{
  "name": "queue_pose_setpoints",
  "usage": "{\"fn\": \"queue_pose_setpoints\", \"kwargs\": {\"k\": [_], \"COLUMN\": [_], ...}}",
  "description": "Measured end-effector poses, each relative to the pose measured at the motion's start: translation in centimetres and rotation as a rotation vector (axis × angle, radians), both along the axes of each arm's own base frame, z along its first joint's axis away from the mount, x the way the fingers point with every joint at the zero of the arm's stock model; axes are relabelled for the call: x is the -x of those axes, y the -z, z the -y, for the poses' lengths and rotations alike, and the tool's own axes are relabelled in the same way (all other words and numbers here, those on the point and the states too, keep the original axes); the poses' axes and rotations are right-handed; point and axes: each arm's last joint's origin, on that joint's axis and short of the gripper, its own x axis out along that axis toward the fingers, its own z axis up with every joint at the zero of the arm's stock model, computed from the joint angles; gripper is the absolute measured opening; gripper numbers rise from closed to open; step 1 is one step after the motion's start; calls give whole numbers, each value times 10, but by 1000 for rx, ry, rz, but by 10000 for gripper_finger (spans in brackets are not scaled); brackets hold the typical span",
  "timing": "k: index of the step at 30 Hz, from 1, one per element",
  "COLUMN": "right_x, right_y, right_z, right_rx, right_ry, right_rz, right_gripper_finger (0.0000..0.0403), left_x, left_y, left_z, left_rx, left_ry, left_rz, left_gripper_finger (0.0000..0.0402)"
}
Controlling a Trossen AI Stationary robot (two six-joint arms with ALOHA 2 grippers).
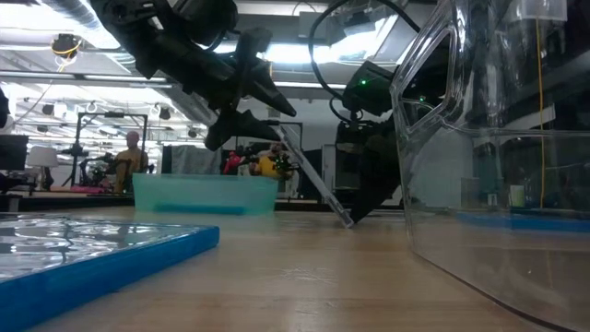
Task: Pick & place jewel cases by type
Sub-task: Put the middle black CD case into the transparent bin
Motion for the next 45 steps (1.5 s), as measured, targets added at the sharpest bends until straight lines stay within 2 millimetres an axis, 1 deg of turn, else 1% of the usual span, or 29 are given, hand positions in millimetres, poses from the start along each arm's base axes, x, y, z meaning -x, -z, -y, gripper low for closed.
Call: {"fn": "queue_pose_setpoints", "kwargs": {"k": [6, 12, 15, 21, 24, 26, 28, 32, 37, 40, 45], "right_x": [0, 0, 0, 0, 0, 0, 0, -1, -10, -14, -15], "right_y": [0, 0, 0, 0, 0, 0, 1, 10, 18, 19, 19], "right_z": [0, 0, 0, 0, 0, 0, 0, -1, -4, -8, -8], "right_rx": [10, 13, 13, 14, 13, 6, -11, -76, -118, -119, -113], "right_ry": [-17, -19, -19, -22, -21, -20, -22, 3, -28, -35, -32], "right_rz": [0, 1, 1, -1, -2, -2, -1, -1, 58, 86, 92], "right_gripper_finger": [9, 9, 9, 9, 9, 9, 9, 10, 10, 10, 10], "left_x": [-1, -7, -8, -12, -3, 6, 13, 20, 25, 28, 33], "left_y": [-2, -12, -12, 0, 12, 21, 29, 38, 45, 48, 55], "left_z": [0, -1, -1, -2, -2, -1, 0, 2, 6, 7, 7], "left_rx": [6, -26, -27, 6, 30, 53, 74, 107, 121, 140, 172], "left_ry": [-2, 12, 13, -13, -63, -100, -120, -148, -177, -186, -223], "left_rz": [10, 31, 20, -53, -198, -306, -365, -394, -405, -416, -436], "left_gripper_finger": [196, 196, 199, 200, 200, 200, 198, 193, 189, 191, 192]}}
